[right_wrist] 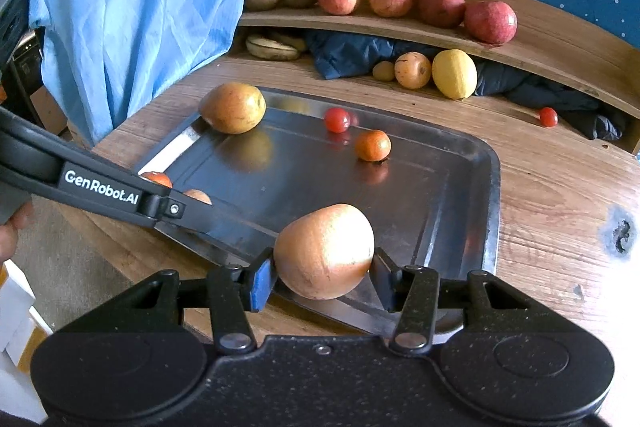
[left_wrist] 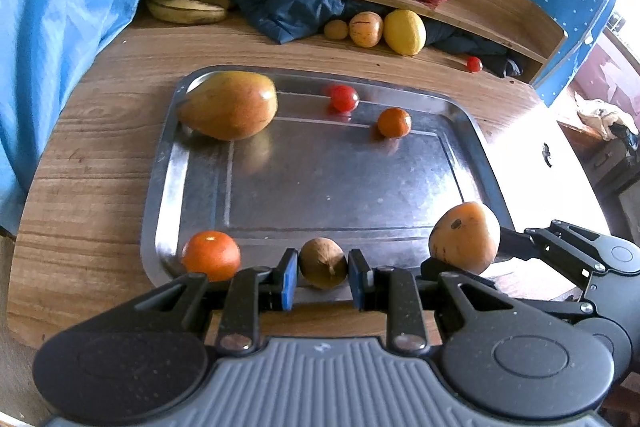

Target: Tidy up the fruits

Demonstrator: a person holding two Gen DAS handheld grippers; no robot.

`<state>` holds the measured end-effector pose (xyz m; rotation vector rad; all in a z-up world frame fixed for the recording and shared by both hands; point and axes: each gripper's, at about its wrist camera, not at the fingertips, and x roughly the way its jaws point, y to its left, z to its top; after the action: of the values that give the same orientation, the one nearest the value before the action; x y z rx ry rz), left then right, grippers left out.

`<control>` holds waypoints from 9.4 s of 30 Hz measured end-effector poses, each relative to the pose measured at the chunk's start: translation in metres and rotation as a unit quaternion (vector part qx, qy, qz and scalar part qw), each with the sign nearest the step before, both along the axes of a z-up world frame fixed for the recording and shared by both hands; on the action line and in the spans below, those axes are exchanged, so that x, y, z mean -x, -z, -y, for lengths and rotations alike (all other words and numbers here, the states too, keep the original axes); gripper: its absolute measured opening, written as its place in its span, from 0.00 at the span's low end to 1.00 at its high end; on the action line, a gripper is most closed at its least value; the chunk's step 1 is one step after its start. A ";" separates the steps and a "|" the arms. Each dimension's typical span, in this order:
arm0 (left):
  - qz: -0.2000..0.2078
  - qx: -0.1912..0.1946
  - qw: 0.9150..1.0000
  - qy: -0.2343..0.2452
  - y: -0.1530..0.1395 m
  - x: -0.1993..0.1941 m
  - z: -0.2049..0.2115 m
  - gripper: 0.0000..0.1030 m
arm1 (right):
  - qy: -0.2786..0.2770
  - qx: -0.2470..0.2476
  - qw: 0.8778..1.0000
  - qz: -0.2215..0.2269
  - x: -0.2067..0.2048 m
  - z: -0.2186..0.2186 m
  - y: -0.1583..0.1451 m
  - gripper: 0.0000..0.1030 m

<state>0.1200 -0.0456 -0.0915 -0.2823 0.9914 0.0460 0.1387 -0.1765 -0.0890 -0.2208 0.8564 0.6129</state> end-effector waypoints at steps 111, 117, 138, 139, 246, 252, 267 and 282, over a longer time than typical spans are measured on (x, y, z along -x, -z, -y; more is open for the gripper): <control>-0.022 -0.097 0.989 0.113 -0.025 -0.235 -0.014 1.00 | 0.141 0.074 0.987 0.001 -0.152 0.003 -0.010 0.99; -0.013 -0.103 0.989 0.103 -0.014 -0.256 -0.019 1.00 | 0.120 0.097 0.988 0.018 -0.178 -0.009 -0.001 0.99; 0.014 0.036 0.998 0.055 -0.005 -0.295 -0.010 0.90 | 0.022 0.130 0.989 0.071 -0.234 -0.046 0.031 0.81; 0.011 0.041 0.998 0.049 -0.003 -0.296 -0.011 0.89 | 0.020 0.130 0.989 0.071 -0.235 -0.047 0.032 0.80; -0.029 0.195 0.976 -0.092 -0.017 -0.217 -0.018 0.44 | 0.068 0.047 0.996 0.046 -0.146 -0.011 -0.005 0.56; -0.021 0.195 0.976 -0.097 -0.024 -0.193 -0.012 0.44 | 0.055 0.044 0.996 0.047 -0.125 -0.004 -0.011 0.56; -0.012 0.181 0.979 -0.092 -0.032 -0.117 0.003 0.44 | 0.018 0.032 0.999 0.039 -0.061 0.007 -0.018 0.56; -0.020 0.166 0.981 -0.100 -0.026 -0.047 -0.003 0.44 | -0.019 0.021 1.000 0.012 -0.025 0.003 -0.011 0.56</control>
<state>0.1674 -0.0430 -0.0657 -0.6901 1.0070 0.0689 0.1638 -0.1798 -0.0781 -0.2824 0.8437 0.6268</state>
